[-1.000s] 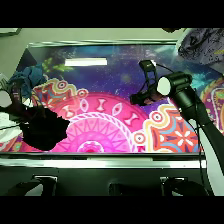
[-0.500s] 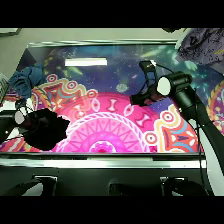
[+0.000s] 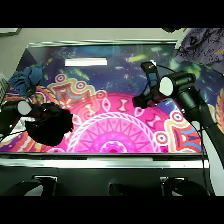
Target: Fold the clothes and pants, and hang the long-sleeved shirts on hangers.
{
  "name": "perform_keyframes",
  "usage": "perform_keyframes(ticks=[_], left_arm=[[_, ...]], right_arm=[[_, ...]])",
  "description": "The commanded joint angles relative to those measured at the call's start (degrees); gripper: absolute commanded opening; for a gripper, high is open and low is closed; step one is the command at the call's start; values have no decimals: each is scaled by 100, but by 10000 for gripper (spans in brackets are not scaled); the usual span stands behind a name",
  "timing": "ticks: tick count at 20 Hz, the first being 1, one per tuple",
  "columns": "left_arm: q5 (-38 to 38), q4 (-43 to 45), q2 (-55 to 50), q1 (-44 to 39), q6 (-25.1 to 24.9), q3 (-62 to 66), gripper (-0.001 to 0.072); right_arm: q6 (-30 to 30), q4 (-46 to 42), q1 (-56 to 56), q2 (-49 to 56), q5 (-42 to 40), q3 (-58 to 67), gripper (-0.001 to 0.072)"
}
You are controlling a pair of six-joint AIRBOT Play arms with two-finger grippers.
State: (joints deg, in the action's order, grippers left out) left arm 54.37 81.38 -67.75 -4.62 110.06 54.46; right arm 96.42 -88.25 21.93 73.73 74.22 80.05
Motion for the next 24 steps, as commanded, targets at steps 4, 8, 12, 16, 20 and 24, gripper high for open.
perform_keyframes(ticks=[4,8,12,16,20,24], left_arm=[[-841,-1419,-509,-2649,518,1390,16],[-1510,-2057,-1714,-3777,553,1939,17],[-1373,-2959,-2828,-3974,549,2367,459],[177,-2695,-2481,-3040,-33,2531,634],[1604,-538,-1335,-1915,-59,2461,634],[2096,448,-511,-979,-61,2448,633]], right_arm=[[22,-1427,4,-734,1307,4,201],[22,-2041,4,-1290,1897,4,261],[289,-2328,4,-1554,1674,-92,393],[651,-1851,-531,-1552,933,-625,536],[-39,1707,-2966,-1504,-76,-2076,534],[-1344,3849,-3945,-1108,-636,-3589,579]])
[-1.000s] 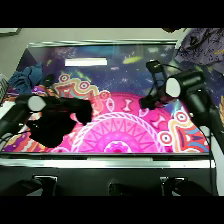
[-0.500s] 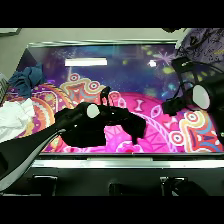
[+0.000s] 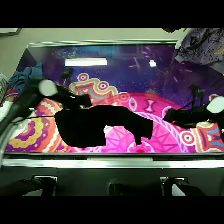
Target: Fold the clothes and pants, and hang the long-sleeved shirts on hangers.
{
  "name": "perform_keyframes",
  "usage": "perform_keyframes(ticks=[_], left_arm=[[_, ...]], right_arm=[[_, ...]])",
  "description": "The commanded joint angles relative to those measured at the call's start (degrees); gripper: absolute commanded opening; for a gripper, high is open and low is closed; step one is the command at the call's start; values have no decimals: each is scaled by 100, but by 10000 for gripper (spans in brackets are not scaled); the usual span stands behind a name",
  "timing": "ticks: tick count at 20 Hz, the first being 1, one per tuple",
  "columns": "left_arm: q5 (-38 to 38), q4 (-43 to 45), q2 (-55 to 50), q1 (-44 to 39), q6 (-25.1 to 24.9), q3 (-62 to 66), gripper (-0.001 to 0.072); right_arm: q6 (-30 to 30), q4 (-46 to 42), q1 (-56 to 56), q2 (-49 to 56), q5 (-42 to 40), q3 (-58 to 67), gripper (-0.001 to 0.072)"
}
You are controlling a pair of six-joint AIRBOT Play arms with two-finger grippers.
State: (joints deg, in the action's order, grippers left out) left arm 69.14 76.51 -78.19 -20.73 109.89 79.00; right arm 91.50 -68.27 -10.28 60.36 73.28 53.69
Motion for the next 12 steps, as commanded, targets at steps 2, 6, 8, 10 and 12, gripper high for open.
perform_keyframes(ticks=[2,6,8,10,12], left_arm=[[658,953,691,984,-42,-4,633],[649,968,708,1316,-42,-4,632],[647,968,702,1375,-42,-4,631],[885,1008,702,1399,-39,-9,632],[1202,1163,732,1554,-118,-140,633]], right_arm=[[-1005,1858,-551,557,-671,-1360,579],[-1187,1945,-9,1121,-1305,-1545,577],[-1246,2090,258,1338,-1506,-1543,526],[-1244,2085,417,1534,-1502,-1543,403],[-1246,2041,400,1624,-1521,-1543,186]])
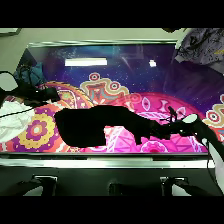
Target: Fold the clothes and pants, and hang the long-sleeved shirts on hangers.
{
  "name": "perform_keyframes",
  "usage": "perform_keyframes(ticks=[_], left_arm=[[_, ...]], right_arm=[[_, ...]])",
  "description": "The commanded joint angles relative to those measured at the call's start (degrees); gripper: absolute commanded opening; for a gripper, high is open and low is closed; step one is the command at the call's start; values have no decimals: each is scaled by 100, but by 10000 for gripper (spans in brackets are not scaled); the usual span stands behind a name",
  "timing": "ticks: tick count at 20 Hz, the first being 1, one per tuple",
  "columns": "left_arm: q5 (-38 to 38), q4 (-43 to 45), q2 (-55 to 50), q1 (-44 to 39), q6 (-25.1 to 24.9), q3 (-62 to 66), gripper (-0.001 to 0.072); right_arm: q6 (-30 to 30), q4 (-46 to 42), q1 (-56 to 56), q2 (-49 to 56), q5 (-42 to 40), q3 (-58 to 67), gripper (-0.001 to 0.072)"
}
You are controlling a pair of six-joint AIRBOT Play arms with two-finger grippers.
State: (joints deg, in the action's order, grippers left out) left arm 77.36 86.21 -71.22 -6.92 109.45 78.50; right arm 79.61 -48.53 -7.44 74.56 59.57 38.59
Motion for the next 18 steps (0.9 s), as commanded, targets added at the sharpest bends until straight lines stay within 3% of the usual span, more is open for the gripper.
perform_keyframes(ticks=[1,3,4,8,12,18], left_arm=[[402,192,140,345,-304,-295,632],[39,59,601,946,-409,-1084,633],[-258,-400,925,1386,-511,-1644,632],[-872,-2868,1504,2686,-1740,-3797,633],[-1545,-3270,1362,2575,-1969,-4911,632],[-2015,-3405,918,2116,-1950,-5093,631]], right_arm=[[-57,-39,116,192,-197,-20,29],[-57,-83,116,153,-212,28,26],[-55,-81,116,87,-232,39,26],[48,-79,116,-240,-177,39,26],[413,-74,116,-400,-101,39,27],[570,-31,116,-404,31,39,27]])
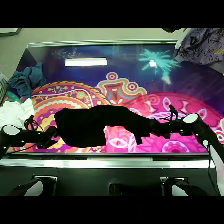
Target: Fold the clothes and pants, and hang the long-sleeved shirts on hangers.
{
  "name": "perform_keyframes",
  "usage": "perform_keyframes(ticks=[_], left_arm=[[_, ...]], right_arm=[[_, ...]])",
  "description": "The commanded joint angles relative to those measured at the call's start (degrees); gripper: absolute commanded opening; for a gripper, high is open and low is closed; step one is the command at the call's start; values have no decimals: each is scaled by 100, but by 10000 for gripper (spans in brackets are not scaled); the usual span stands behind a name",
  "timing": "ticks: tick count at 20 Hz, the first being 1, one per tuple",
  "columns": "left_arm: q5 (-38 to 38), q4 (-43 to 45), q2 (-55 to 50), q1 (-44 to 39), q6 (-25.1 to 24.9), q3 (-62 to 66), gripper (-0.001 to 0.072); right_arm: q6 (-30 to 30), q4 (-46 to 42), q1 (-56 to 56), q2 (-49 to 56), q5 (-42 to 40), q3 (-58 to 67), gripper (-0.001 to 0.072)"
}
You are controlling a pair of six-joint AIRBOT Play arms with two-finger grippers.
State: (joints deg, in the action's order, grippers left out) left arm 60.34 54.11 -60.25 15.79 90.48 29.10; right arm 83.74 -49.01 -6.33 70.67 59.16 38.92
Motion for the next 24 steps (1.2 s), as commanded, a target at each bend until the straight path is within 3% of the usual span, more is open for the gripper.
perform_keyframes(ticks=[1,5,6,7,8,11,15,21,24], left_arm=[[-442,-306,-262,-251,-55,-153,631],[-994,-962,-723,-859,-55,-151,588],[-1062,-1091,-831,-994,-57,-149,407],[-1075,-1176,-892,-1069,-57,-136,139],[-1071,-1263,-896,-1088,-81,-94,20],[-981,-1255,-643,-1023,-208,472,17],[-841,-962,-63,-767,-195,2430,16],[-299,868,538,-647,372,6266,17],[-271,1408,1012,-647,621,7313,17]], right_arm=[[155,17,4,-15,96,7,27],[157,20,4,-109,190,7,26],[157,17,4,-177,205,7,26],[155,15,4,-262,201,7,26],[153,11,4,-358,190,26,26],[-44,31,11,-625,240,474,26],[-299,-225,11,-719,326,2474,26],[-302,-1268,11,-881,1290,6376,26],[-118,-1853,11,-1392,1517,7455,26]])
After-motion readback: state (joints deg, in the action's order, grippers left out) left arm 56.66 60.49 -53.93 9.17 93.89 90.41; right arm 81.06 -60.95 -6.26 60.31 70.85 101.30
